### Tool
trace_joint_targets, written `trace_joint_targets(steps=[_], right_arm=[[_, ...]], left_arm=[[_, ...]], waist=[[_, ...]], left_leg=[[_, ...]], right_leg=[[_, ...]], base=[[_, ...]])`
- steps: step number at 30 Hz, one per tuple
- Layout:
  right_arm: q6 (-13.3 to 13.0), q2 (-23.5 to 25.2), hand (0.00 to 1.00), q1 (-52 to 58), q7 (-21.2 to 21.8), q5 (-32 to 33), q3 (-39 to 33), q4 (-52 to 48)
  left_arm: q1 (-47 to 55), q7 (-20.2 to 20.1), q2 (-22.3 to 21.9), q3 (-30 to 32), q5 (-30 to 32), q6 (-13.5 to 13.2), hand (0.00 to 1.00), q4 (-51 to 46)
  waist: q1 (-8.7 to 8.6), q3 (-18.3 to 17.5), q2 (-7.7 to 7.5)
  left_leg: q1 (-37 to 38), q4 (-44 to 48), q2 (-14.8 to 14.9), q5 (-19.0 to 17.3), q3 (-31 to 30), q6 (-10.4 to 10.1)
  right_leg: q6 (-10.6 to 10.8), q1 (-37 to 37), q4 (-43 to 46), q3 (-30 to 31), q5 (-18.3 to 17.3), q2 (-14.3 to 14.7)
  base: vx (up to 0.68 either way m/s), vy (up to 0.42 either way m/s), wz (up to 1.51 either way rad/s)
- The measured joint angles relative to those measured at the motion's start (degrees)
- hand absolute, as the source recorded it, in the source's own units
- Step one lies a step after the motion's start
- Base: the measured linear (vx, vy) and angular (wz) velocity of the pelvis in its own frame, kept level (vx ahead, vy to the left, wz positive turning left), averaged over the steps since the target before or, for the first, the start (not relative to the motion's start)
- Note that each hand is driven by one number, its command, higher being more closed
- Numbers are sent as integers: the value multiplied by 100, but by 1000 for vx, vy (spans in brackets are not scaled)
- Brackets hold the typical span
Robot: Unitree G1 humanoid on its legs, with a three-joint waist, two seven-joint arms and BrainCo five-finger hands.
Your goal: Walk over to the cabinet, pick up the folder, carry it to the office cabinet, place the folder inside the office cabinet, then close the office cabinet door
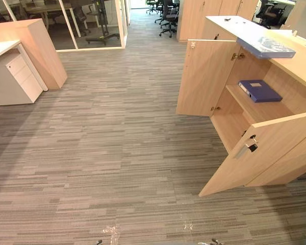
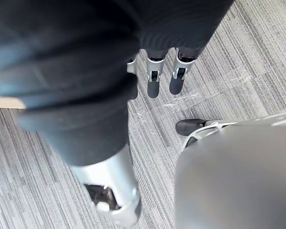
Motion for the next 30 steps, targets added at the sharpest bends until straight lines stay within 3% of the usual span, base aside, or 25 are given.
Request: trace_joint_targets(steps=[6,13,30], right_arm=[[0,119,0,-107,0,0,-319,-6],[-102,145,0,-89,12,1,-303,-18],[-221,141,0,-119,-27,-160,232,-168]], left_arm=[[-7,-12,0,-3,-95,-24,0,-2],[-73,-10,40,-156,228,-74,0,-17],[-183,307,132,-656,903,-283,0,-666]], waist=[[4,92,-40],[-16,153,-58],[12,257,-116]], left_leg=[[106,-51,8,-2,14,-3],[106,-61,20,-14,96,-22],[89,-53,48,-35,180,-52]], right_leg=[[72,88,-1,-16,-62,-1],[80,71,-1,-1,-67,3],[95,40,13,1,-109,10]], base=[[0,0,0],[4,6,-2],[-1,1,-1]])
